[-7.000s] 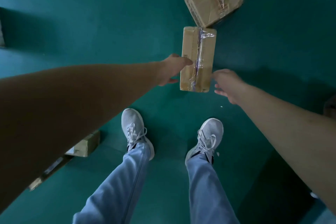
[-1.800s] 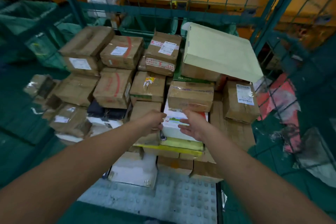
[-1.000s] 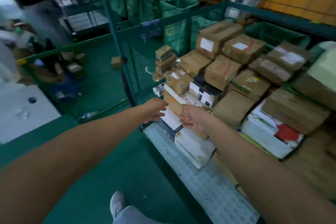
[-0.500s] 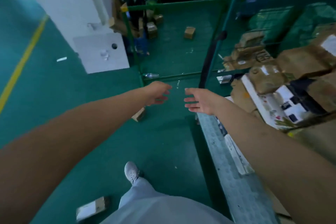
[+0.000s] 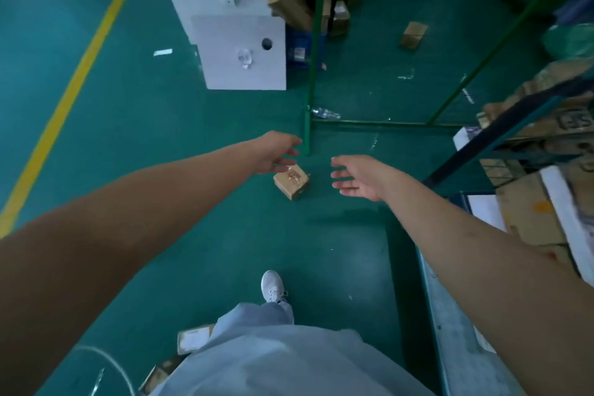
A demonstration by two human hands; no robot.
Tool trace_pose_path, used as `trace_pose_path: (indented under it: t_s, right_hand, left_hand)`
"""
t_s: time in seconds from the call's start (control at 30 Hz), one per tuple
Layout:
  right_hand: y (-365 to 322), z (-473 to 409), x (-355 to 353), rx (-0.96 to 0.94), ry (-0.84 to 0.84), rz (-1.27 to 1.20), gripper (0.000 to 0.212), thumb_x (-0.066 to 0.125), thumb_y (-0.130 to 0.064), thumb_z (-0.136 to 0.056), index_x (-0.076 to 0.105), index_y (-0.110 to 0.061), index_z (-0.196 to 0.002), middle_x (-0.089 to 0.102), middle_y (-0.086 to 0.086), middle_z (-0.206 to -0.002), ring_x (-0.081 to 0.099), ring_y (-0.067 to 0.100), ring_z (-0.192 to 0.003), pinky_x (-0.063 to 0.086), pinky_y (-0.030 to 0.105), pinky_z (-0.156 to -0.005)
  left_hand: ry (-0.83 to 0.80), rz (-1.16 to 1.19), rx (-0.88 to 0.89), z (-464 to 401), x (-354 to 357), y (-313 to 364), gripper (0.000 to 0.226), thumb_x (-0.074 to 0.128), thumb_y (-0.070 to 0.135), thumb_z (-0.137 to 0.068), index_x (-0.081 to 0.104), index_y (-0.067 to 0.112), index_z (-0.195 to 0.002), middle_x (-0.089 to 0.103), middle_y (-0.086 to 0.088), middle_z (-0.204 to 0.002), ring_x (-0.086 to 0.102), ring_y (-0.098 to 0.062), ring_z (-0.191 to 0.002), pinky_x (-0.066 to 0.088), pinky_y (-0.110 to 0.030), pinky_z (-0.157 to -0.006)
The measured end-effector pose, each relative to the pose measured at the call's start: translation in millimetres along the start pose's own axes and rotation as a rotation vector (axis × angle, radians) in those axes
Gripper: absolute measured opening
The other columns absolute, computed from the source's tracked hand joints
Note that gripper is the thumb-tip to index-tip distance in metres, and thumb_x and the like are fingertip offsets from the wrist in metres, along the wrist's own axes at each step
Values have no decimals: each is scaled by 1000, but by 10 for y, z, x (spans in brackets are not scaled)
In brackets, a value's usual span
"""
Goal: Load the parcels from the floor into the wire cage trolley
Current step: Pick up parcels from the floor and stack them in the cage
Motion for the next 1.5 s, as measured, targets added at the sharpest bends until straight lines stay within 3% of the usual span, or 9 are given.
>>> trace_pose_path:
  t_s: [0.17,0.37,0.53,0.73,0.97,1.1,1.3,1.4,1.5]
  right_hand:
    - [-305,-549,481,59,-66,25,24,57,-27,-104,60,-12,-123,65,6,-111,62,29,-115,47,47,-110]
    - [-443,-1446,754,124,-54,69,36,58,-28,-104,56,-12,-135,66,5,-108,65,24,-103,52,42,-102]
    - [-400,-2264,864,176,-66,157,33,56,-28,-104,53,-15,-135,64,8,-121,64,23,-107,54,39,-98]
    - [-135,-3599,846,230,-82,231,18,53,-28,-106,51,-20,-121,61,10,-128,62,24,-112,52,38,-98]
    - [622,-5422,769,307,-58,193,19,54,-25,-105,56,-16,-122,62,6,-113,61,21,-100,53,37,-97]
    - [1252,-6437,738,349,-42,190,15,56,-25,-104,58,-18,-117,63,5,-112,63,19,-98,56,35,-91]
    - [1888,-7593,690,306,2,197,19,56,-23,-103,59,-22,-122,58,-4,-112,58,17,-103,55,35,-95]
    - [2071,-8023,633,234,26,187,32,54,-20,-103,56,-24,-135,57,-5,-128,56,14,-113,55,34,-94]
    - [2180,-8375,611,188,47,230,48,52,-18,-102,45,-25,-149,48,-11,-137,51,15,-126,51,38,-102]
  left_hand:
    - [45,45,-93,-435,-648,-190,33,55,33,-104,56,17,-133,65,-3,-127,64,-17,-96,52,-31,-79]
    - [69,89,-180,-1037,-1121,-439,32,54,33,-104,56,18,-132,63,-4,-130,63,-20,-105,52,-33,-85]
    - [73,93,-241,-1781,-1265,-632,34,53,32,-104,55,16,-134,62,-4,-130,62,-20,-104,51,-35,-94]
    - [31,134,-302,-3126,-1148,-880,11,50,28,-106,58,23,-100,64,0,-114,62,-18,-102,51,-36,-100]
    - [-22,249,-408,-4738,-720,-1702,29,56,37,-102,57,23,-127,66,3,-114,64,-20,-114,50,-35,-101]
    - [-18,318,-469,-5668,-364,-2373,34,59,39,-101,57,23,-130,65,2,-118,63,-20,-116,49,-36,-103]
    - [18,396,-541,-6763,45,-3192,55,64,42,-98,45,22,-146,53,-2,-142,58,-24,-120,53,-37,-95]
    - [64,411,-568,-7137,162,-3504,65,63,47,-97,36,24,-151,48,-2,-147,57,-25,-119,57,-39,-90]
    - [72,413,-585,-7400,240,-3741,67,62,46,-97,33,24,-153,43,1,-150,53,-26,-125,53,-43,-102]
Point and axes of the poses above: each hand's wrist, its own z-axis away from the middle knuckle, its own x-axis out of the palm, y = z × x, the point moved 5 cm from there along -z, towards the middle knuckle
